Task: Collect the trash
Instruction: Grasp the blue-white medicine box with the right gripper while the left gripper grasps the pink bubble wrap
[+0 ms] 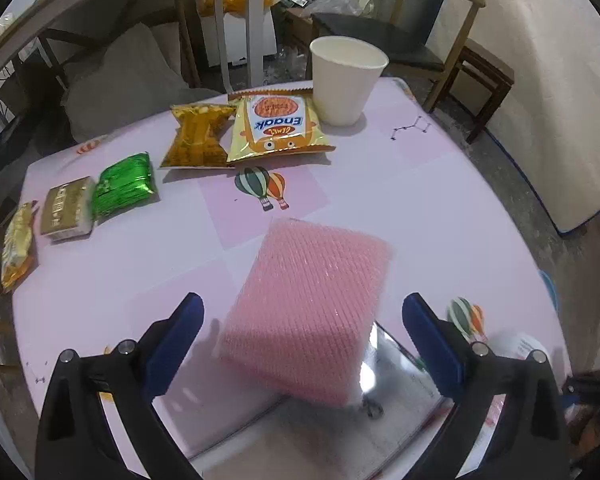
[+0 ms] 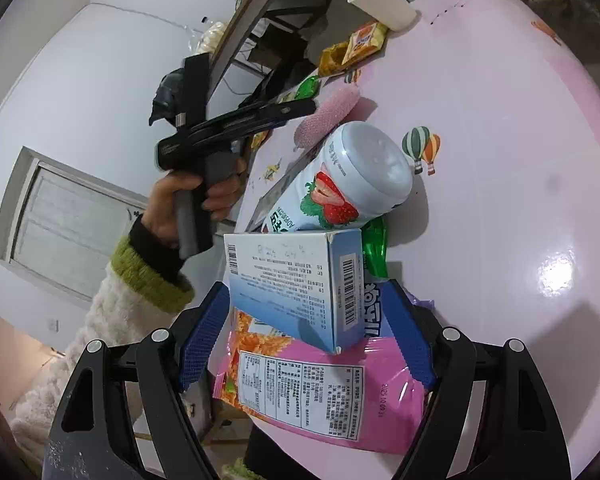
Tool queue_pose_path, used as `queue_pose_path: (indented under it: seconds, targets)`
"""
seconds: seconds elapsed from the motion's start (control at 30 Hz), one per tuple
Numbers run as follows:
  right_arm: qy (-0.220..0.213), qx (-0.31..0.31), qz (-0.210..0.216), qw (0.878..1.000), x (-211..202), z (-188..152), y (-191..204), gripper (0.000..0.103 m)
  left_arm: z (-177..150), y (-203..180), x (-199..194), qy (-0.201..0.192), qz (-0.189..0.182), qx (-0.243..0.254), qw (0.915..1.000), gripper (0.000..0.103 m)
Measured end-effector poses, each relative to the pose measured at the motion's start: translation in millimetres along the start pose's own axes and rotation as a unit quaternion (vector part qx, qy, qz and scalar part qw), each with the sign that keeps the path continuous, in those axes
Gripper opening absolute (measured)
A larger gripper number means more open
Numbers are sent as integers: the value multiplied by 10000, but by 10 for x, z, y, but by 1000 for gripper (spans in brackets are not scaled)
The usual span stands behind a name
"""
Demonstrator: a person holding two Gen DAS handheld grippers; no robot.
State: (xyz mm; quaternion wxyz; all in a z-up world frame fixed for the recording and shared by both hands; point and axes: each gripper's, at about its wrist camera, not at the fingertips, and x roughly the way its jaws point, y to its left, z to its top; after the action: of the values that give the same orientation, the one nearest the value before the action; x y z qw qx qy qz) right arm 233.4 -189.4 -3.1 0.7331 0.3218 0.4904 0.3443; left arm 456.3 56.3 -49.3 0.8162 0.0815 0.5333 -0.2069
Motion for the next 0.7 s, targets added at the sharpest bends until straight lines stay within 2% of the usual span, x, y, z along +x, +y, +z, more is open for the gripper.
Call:
queue_pose_path:
  seconds: [0.23,0.4,0.7]
  targets:
    - [95,-25,244,9997,-22,11,-15,76,46,143,330,418,-78,-472,9980,97]
    - [200,-28,290,9994,8,21,-3,75,20,216,342,346,-132,-661,9971,94]
    - [322,-33,270,9991,100,62,22,61,-68,223,212,137,-136,-731,9971,88]
